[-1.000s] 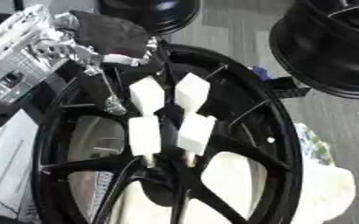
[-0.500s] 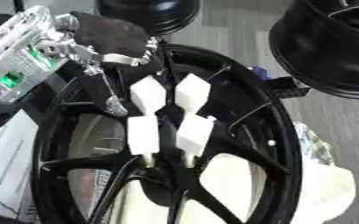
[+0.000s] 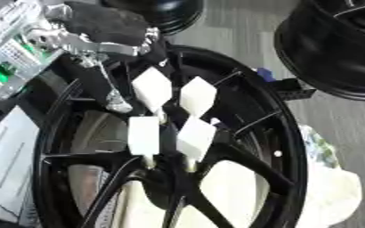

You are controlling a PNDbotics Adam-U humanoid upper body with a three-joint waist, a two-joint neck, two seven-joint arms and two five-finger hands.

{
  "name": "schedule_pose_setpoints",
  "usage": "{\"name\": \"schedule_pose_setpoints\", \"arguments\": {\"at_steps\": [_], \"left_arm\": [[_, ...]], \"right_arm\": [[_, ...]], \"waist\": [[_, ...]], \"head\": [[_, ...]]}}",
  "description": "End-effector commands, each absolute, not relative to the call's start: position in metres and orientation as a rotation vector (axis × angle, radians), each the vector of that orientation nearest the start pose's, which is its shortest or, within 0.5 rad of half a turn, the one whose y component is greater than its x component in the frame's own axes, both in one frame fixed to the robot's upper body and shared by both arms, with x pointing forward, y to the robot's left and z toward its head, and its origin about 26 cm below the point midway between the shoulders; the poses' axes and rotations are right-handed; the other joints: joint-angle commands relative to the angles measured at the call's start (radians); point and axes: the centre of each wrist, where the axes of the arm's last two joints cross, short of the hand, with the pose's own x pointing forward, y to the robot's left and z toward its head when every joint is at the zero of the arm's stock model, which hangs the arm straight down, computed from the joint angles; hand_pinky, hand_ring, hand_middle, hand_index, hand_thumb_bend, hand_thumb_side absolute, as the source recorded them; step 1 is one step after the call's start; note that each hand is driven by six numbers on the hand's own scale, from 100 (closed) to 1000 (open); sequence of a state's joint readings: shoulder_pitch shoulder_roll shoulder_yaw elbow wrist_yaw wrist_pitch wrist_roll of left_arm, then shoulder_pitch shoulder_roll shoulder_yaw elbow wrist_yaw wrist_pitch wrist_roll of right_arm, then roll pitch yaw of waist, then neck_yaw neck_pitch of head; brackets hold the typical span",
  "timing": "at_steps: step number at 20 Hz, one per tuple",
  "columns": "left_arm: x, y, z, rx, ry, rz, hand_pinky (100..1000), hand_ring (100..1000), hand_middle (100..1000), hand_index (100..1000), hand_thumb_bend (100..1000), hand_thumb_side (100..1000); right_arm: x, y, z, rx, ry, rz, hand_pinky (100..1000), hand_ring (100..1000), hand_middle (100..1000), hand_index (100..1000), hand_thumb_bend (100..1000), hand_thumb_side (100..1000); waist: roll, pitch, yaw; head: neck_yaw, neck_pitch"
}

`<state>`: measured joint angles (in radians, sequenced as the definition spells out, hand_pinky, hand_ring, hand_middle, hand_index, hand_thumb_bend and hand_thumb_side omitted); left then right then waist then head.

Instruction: Pull the pin out of the wheel hub.

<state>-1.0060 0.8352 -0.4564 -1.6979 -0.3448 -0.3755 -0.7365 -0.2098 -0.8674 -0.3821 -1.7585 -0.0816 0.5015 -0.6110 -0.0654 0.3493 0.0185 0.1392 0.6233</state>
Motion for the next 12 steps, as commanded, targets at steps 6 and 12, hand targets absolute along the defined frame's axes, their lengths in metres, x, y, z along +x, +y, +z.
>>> {"name": "schedule_pose_setpoints", "arguments": {"at_steps": [6,12], "left_arm": [[0.335,0.254,0.405,-0.809,2.198,2.4,700,527,318,403,100,201],[0.339,0.326,0.427,-1.156,2.622,2.079,706,532,316,416,100,223]], "right_arm": [[0.271,-0.455,0.292,-1.687,-1.325,-0.595,843,627,793,909,100,408],[0.267,-0.459,0.292,-1.719,-1.307,-0.601,843,627,793,909,100,406]], "waist": [[0.002,-0.03,0.006],[0.009,-0.033,0.022]], "head": [[-0.008,0.005],[-0.019,0.01]]}}
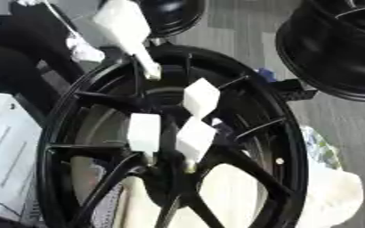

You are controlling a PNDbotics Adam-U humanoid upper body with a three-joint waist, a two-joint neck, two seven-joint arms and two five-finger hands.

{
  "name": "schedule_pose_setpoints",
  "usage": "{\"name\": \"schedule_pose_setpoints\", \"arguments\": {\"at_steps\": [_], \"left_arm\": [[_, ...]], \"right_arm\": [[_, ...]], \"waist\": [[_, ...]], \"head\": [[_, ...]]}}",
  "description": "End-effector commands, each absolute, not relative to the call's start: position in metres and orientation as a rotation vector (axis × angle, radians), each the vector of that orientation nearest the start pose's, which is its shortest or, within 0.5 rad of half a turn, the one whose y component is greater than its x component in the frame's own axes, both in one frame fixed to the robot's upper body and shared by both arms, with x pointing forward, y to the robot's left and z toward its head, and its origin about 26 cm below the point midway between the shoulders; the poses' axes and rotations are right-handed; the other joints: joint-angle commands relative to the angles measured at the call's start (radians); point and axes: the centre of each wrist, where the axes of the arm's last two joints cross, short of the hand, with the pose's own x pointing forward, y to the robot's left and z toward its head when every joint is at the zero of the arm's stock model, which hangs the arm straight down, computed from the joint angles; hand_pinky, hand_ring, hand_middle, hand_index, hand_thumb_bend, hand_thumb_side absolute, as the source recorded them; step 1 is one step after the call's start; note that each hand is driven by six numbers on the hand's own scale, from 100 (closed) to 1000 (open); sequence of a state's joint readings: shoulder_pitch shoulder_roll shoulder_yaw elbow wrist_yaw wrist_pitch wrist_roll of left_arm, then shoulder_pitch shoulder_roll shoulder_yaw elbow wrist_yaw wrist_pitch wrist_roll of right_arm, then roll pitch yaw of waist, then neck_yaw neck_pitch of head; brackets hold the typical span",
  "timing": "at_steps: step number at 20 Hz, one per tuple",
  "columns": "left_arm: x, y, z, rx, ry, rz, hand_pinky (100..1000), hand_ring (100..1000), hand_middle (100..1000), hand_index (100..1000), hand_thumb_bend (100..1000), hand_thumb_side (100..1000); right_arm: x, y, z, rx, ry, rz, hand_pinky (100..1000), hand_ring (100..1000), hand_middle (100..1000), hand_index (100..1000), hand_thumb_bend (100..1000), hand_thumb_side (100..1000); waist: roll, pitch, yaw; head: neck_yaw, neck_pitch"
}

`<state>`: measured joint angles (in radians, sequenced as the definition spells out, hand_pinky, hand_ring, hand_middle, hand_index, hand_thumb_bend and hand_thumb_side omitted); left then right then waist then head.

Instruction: Pull the pin out of the wheel hub.

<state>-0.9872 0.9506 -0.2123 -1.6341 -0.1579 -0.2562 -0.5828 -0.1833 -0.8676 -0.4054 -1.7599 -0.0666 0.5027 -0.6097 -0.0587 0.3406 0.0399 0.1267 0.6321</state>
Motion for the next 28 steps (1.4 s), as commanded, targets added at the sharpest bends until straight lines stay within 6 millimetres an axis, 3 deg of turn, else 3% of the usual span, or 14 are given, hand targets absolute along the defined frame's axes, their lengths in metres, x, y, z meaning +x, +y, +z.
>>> {"name": "schedule_pose_setpoints", "arguments": {"at_steps": [1,7,15,19,24,27,28], "left_arm": [[0.34,0.338,0.427,-1.225,2.685,2.016,706,531,314,417,100,235],[0.341,0.408,0.419,-1.553,3.0,1.655,712,531,307,422,100,296],[0.333,0.474,0.392,-2.048,3.04,1.397,711,539,318,433,100,287],[0.333,0.492,0.374,-2.202,3.012,1.402,715,548,330,446,100,275],[0.333,0.499,0.366,-2.24,2.999,1.435,715,548,331,446,100,274],[0.337,0.504,0.345,-2.297,2.97,1.589,759,624,453,562,100,231],[0.339,0.505,0.339,-2.3,2.953,1.652,820,739,607,725,100,229]], "right_arm": [[0.266,-0.459,0.292,-1.721,-1.305,-0.602,843,627,794,909,100,407],[0.265,-0.462,0.293,-1.726,-1.294,-0.611,844,627,793,909,100,408],[0.264,-0.465,0.291,-1.732,-1.283,-0.62,844,627,793,909,100,407],[0.263,-0.466,0.291,-1.734,-1.281,-0.624,844,627,793,909,100,405],[0.263,-0.466,0.291,-1.735,-1.28,-0.625,844,627,793,909,100,404],[0.263,-0.466,0.291,-1.734,-1.28,-0.628,843,627,792,909,100,403],[0.263,-0.466,0.29,-1.733,-1.28,-0.627,843,626,792,908,100,402]], "waist": [[0.003,-0.024,0.001],[0.002,-0.019,0.006],[-0.002,-0.019,0.014],[-0.006,-0.019,0.015],[-0.008,-0.02,0.015],[-0.013,-0.021,0.015],[-0.014,-0.021,0.014]], "head": [[-0.008,0.001],[-0.016,0.0],[-0.026,-0.001],[-0.029,0.002],[-0.029,0.003],[-0.028,-0.001],[-0.027,-0.002]]}}
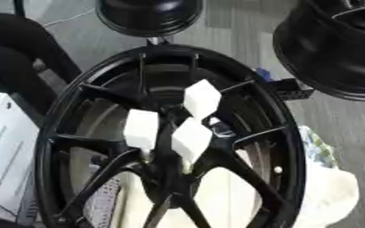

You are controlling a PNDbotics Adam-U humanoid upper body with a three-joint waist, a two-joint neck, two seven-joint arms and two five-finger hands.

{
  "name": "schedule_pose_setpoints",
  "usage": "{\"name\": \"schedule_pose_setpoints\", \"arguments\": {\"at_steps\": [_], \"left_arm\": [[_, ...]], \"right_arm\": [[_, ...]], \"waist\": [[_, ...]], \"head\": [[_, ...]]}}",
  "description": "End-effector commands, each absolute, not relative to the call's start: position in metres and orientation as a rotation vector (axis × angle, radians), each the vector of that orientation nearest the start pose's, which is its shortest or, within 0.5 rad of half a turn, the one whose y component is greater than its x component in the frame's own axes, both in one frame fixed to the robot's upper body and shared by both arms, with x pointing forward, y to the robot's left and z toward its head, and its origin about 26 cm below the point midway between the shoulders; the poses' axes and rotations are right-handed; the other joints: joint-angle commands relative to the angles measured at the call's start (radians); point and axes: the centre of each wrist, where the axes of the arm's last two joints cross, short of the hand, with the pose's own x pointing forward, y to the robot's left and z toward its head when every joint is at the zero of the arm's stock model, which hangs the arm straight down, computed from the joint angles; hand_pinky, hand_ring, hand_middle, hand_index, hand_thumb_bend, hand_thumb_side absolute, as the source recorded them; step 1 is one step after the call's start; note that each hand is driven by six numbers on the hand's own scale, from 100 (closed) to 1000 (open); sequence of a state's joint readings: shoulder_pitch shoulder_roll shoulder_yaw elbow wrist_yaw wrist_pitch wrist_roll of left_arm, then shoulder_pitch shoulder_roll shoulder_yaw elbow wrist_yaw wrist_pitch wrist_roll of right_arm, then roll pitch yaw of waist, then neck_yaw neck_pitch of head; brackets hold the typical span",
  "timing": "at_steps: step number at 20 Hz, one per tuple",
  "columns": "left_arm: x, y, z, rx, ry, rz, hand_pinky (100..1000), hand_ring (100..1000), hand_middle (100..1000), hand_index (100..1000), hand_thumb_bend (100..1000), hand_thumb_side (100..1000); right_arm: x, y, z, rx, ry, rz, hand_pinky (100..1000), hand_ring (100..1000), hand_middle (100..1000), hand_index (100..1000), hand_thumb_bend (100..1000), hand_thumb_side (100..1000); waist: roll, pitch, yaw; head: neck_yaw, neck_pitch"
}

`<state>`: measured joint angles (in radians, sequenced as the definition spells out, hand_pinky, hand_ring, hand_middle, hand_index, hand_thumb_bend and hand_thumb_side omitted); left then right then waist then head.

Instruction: Pull the pin out of the wheel hub.

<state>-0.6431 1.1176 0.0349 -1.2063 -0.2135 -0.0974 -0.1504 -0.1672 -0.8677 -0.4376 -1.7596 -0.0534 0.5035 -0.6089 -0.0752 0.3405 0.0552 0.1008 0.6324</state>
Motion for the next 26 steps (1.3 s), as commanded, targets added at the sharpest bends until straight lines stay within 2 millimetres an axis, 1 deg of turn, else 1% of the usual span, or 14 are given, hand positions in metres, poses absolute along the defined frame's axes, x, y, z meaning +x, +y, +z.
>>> {"name": "schedule_pose_setpoints", "arguments": {"at_steps": [1,2,3,4,5,6,7,9,14,26], "left_arm": [[0.34,0.505,0.333,1.212,-1.565,-0.917,841,781,679,778,100,225],[0.341,0.505,0.329,1.195,-1.556,-0.941,841,781,679,778,100,225],[0.342,0.504,0.328,1.178,-1.559,-0.964,869,840,760,853,100,209],[0.342,0.504,0.328,1.162,-1.563,-0.983,882,865,789,885,100,340],[0.342,0.504,0.327,1.146,-1.566,-1.0,886,872,798,896,100,369],[0.341,0.506,0.327,1.135,-1.562,-1.013,891,879,806,906,100,431],[0.341,0.508,0.328,1.129,-1.554,-1.023,891,880,806,908,100,463],[0.34,0.51,0.329,1.121,-1.541,-1.036,889,878,803,907,100,465],[0.338,0.515,0.328,1.132,-1.512,-1.032,886,876,799,905,100,392],[0.339,0.516,0.321,1.09,-1.532,-1.002,876,852,762,886,100,401]], "right_arm": [[0.263,-0.466,0.29,-1.733,-1.279,-0.627,843,626,792,908,100,401],[0.263,-0.466,0.29,-1.734,-1.279,-0.627,843,626,792,908,100,401],[0.263,-0.466,0.29,-1.734,-1.279,-0.627,843,625,791,909,100,402],[0.263,-0.466,0.29,-1.734,-1.279,-0.628,843,625,792,909,100,404],[0.263,-0.466,0.29,-1.733,-1.277,-0.628,843,625,792,909,100,405],[0.263,-0.466,0.289,-1.733,-1.276,-0.629,843,624,792,909,100,406],[0.263,-0.467,0.289,-1.732,-1.275,-0.631,843,624,792,909,100,406],[0.263,-0.467,0.289,-1.733,-1.274,-0.633,843,624,792,910,100,406],[0.262,-0.469,0.289,-1.736,-1.271,-0.636,843,623,792,910,100,406],[0.262,-0.469,0.289,-1.744,-1.27,-0.638,844,622,791,911,100,403]], "waist": [[0.002,-0.021,-0.002],[0.002,-0.021,-0.002],[0.001,-0.022,-0.003],[0.001,-0.022,-0.002],[0.001,-0.022,-0.002],[0.002,-0.022,-0.002],[0.002,-0.022,-0.002],[0.002,-0.022,-0.001],[0.004,-0.023,0.001],[0.004,-0.026,0.004]], "head": [[0.0,-0.002],[0.0,-0.001],[0.001,-0.002],[0.001,-0.002],[0.0,-0.002],[0.0,-0.003],[0.0,-0.004],[-0.001,-0.005],[-0.001,-0.004],[-0.002,-0.007]]}}
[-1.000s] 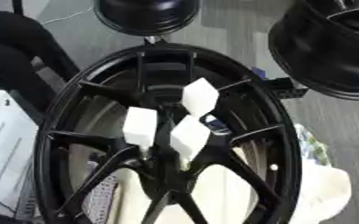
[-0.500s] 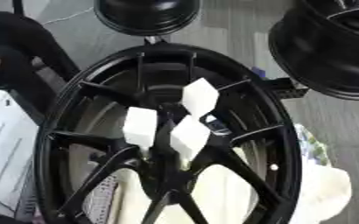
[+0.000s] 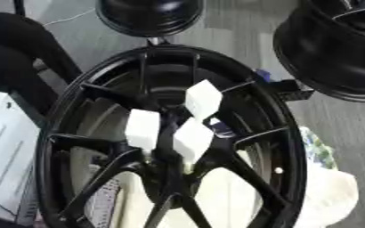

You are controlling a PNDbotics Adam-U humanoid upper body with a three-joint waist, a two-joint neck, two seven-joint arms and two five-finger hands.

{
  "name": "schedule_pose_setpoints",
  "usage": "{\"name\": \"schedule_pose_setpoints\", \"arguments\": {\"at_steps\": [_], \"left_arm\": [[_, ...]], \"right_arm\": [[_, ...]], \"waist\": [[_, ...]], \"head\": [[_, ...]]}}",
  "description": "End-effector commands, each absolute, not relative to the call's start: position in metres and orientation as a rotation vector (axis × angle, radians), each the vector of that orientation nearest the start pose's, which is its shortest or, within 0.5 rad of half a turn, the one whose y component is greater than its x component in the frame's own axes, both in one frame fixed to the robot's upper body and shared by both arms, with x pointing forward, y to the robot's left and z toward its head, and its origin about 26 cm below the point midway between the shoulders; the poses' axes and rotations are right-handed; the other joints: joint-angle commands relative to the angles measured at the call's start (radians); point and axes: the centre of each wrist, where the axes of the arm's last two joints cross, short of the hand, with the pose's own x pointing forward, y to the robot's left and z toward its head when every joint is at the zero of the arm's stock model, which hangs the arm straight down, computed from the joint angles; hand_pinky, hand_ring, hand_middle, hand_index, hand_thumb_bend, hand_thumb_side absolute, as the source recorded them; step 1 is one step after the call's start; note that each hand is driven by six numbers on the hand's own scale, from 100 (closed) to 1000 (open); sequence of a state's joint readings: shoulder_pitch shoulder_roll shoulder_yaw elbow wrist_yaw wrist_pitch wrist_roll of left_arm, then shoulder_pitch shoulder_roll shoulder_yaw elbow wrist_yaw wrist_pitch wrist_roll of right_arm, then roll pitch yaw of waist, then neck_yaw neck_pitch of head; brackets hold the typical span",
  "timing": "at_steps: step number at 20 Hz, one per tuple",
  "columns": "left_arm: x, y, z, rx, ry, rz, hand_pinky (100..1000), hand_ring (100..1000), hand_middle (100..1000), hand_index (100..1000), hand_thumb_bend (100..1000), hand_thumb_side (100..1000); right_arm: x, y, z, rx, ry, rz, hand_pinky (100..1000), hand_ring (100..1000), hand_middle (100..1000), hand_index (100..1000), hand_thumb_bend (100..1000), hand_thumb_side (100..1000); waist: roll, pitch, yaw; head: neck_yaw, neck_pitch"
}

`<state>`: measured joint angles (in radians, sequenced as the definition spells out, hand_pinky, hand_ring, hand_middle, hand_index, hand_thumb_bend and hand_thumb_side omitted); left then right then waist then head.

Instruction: Pull the pin out of the wheel hub.

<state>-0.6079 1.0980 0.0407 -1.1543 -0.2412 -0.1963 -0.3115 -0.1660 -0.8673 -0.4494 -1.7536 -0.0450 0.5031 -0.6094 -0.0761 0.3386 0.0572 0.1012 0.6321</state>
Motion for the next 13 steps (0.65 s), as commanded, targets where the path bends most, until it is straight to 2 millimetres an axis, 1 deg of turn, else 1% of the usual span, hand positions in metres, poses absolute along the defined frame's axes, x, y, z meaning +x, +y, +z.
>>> {"name": "schedule_pose_setpoints", "arguments": {"at_steps": [1,4,5,6,9,13], "left_arm": [[0.339,0.516,0.321,1.088,-1.535,-0.999,875,849,758,885,100,403],[0.339,0.516,0.322,1.079,-1.557,-0.987,870,842,746,876,100,384],[0.34,0.514,0.323,1.076,-1.576,-0.982,867,831,728,864,100,364],[0.34,0.51,0.325,1.068,-1.606,-0.984,868,827,719,861,100,364],[0.344,0.49,0.334,1.02,-1.722,-1.043,868,822,709,859,100,338],[0.344,0.458,0.355,0.948,-1.88,-1.18,864,815,700,856,100,316]], "right_arm": [[0.262,-0.469,0.289,-1.744,-1.271,-0.638,844,622,791,911,100,403],[0.262,-0.469,0.289,-1.748,-1.272,-0.637,844,622,791,910,100,400],[0.262,-0.469,0.29,-1.75,-1.273,-0.636,843,622,791,910,100,399],[0.261,-0.469,0.29,-1.752,-1.273,-0.636,843,622,791,910,100,398],[0.261,-0.469,0.29,-1.757,-1.275,-0.633,843,622,790,910,100,395],[0.261,-0.466,0.291,-1.766,-1.279,-0.623,843,623,789,908,100,387]], "waist": [[0.005,-0.024,0.002],[0.007,-0.026,0.002],[0.007,-0.027,0.003],[0.008,-0.028,0.004],[0.008,-0.031,0.006],[0.008,-0.036,0.007]], "head": [[-0.002,-0.007],[-0.005,-0.008],[-0.005,-0.008],[-0.005,-0.008],[-0.005,-0.004],[-0.004,-0.002]]}}
